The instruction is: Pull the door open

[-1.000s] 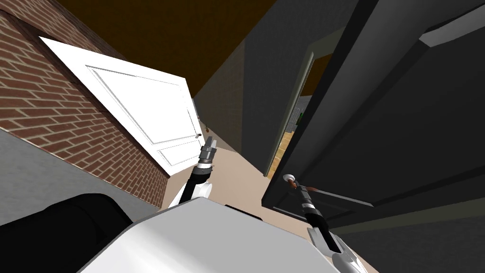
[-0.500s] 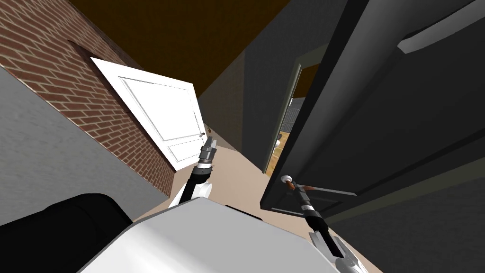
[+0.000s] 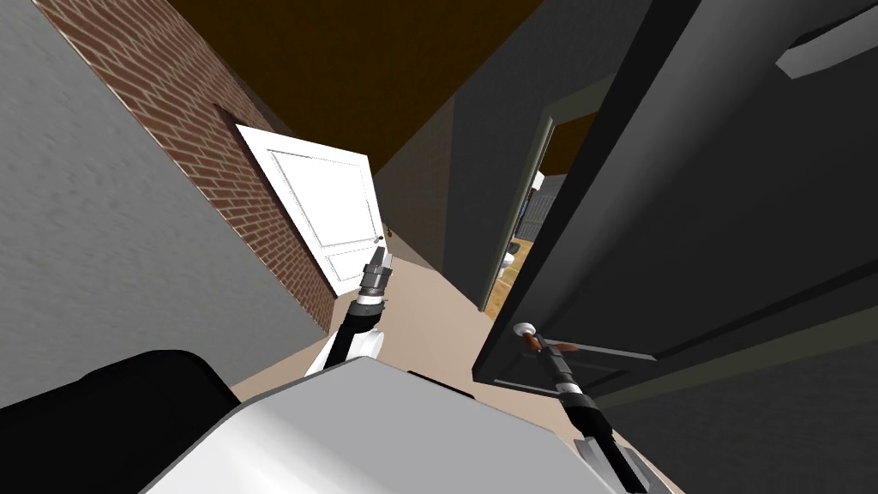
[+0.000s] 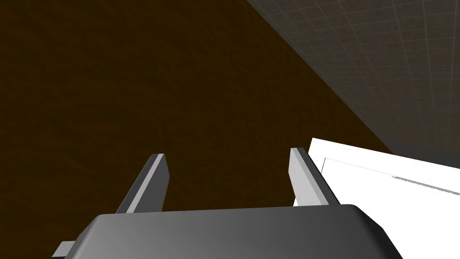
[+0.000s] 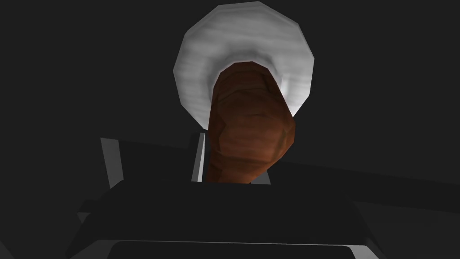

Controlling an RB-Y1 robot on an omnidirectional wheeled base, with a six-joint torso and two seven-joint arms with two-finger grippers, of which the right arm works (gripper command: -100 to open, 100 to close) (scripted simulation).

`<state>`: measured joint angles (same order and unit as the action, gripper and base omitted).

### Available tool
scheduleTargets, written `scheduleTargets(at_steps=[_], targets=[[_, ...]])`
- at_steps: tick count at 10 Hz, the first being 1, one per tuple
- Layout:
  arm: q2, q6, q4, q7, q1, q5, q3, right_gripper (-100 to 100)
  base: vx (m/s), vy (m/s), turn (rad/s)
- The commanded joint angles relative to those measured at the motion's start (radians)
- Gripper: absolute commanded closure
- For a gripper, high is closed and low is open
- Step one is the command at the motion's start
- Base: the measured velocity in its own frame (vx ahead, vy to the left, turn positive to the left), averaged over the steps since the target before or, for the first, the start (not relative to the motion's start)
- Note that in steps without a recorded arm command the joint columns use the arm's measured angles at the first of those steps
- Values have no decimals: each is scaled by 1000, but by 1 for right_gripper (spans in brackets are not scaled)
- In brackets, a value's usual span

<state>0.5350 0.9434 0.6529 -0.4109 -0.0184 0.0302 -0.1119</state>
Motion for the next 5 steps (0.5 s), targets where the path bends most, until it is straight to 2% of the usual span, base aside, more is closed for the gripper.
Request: scheduleTargets(at_steps=[1, 5], targets=[[11, 38, -11, -13, 14, -2, -10, 100, -149, -87, 186], [40, 98, -25, -38, 44, -2, -21, 100, -158, -86, 145]])
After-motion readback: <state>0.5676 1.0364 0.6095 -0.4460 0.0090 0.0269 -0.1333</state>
